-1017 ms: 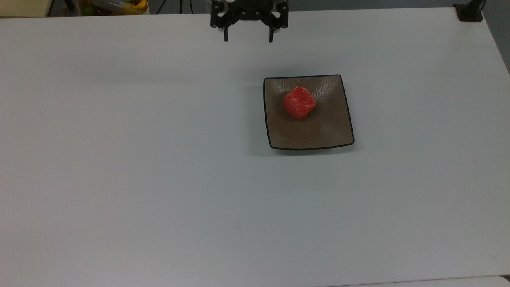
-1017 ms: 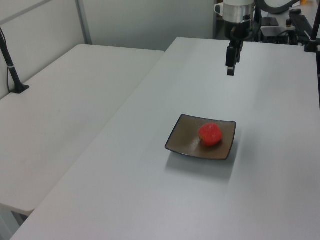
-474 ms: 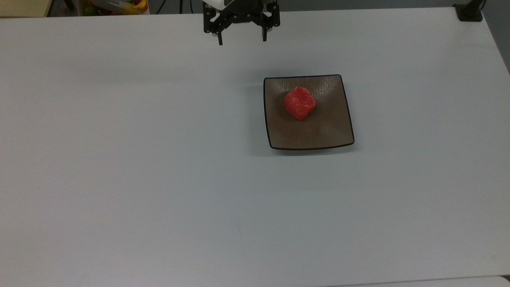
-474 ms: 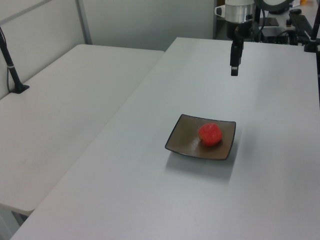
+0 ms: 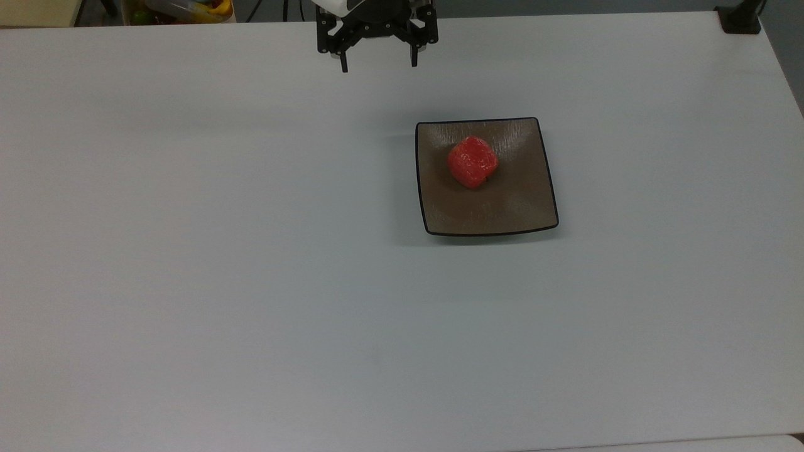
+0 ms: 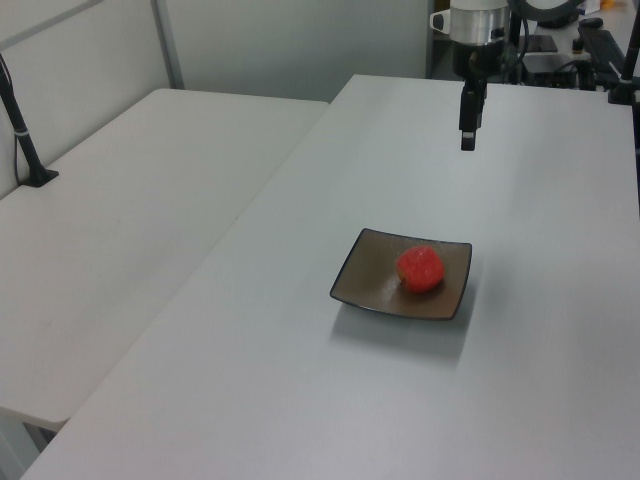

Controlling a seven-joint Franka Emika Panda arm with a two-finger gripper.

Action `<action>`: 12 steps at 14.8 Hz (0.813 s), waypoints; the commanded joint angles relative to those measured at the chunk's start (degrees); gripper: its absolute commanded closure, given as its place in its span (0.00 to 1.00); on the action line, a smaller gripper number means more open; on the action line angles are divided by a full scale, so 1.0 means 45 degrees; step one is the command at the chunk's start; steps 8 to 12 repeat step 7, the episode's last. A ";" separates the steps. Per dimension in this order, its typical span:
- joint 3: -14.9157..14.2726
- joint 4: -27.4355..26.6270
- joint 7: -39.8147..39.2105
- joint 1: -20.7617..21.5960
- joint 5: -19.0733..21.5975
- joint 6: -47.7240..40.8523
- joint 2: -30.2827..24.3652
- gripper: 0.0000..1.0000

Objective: Apples placed on a ceramic plate

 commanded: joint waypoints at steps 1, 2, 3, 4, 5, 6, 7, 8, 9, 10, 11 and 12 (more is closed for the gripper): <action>-0.0036 -0.0305 -0.0223 -0.0119 0.0423 0.0443 -0.0118 0.00; 0.0099 -0.0305 -0.0223 -0.0371 0.0443 0.0443 -0.0138 0.00; 0.0139 -0.0324 -0.0223 -0.0431 0.0443 0.0443 -0.0138 0.00; 0.0198 -0.0305 -0.0242 -0.0490 0.0462 0.0462 -0.0157 0.00; 0.0275 -0.0305 -0.0243 -0.0607 0.0482 0.0462 -0.0157 0.00; 0.0586 -0.0305 -0.0223 -0.0956 0.0521 0.0520 -0.0177 0.00; 0.0647 -0.0305 -0.0223 -0.1017 0.0521 0.0559 -0.0177 0.00; 0.0647 -0.0305 -0.0223 -0.1017 0.0521 0.0559 -0.0177 0.00; 0.0647 -0.0305 -0.0223 -0.1017 0.0521 0.0559 -0.0177 0.00; 0.0647 -0.0305 -0.0223 -0.1017 0.0521 0.0559 -0.0177 0.00; 0.0647 -0.0305 -0.0223 -0.1017 0.0521 0.0559 -0.0177 0.00; 0.0647 -0.0305 -0.0223 -0.1017 0.0521 0.0559 -0.0177 0.00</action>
